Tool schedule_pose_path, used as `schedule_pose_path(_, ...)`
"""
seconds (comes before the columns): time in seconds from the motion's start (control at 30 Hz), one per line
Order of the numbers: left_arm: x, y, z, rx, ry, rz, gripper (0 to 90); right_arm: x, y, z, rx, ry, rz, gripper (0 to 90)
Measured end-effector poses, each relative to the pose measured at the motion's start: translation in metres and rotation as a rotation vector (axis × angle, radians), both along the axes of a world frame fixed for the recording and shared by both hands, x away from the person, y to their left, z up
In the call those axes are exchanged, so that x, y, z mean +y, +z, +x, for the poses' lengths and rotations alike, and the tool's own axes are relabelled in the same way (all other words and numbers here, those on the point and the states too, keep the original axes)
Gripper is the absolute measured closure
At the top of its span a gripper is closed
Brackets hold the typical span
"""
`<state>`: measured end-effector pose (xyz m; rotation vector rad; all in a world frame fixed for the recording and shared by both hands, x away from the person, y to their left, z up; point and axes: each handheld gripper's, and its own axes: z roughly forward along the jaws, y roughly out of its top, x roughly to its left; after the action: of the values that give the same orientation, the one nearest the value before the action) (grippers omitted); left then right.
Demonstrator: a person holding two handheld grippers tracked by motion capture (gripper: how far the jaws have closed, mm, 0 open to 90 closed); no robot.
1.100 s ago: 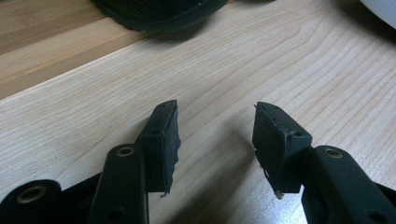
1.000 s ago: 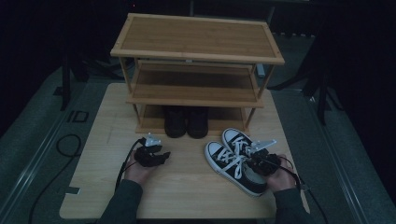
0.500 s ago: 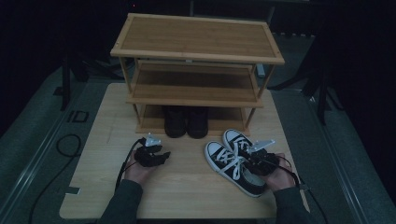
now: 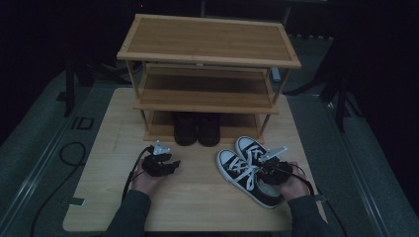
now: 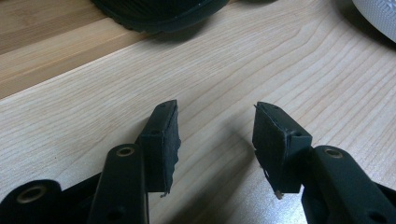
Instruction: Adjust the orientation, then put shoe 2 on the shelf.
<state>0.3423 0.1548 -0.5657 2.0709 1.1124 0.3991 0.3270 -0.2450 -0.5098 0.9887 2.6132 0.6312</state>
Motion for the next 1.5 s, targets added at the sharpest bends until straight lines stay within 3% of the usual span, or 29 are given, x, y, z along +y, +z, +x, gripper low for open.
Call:
schedule_pose_path(0.5, 0.001, 0.0, 0.001, 0.003, -0.005, -0.01, 50.9, -0.007, 0.004, 0.008, 0.044, 0.028, 0.041, 84.2)
schedule_pose_path(0.87, 0.001, 0.0, 0.0, 0.004, -0.004, -0.014, 50.9, -0.011, 0.007, 0.01, 0.044, 0.049, 0.057, 84.9)
schedule_pose_path(1.33, 0.001, 0.0, 0.0, 0.001, -0.005, -0.009, 50.9, -0.016, 0.02, 0.016, 0.044, 0.093, 0.042, 85.1)
schedule_pose_path(1.5, 0.001, 0.0, 0.0, 0.001, -0.005, -0.009, 50.8, -0.016, 0.035, 0.022, 0.044, 0.16, 0.049, 85.2)
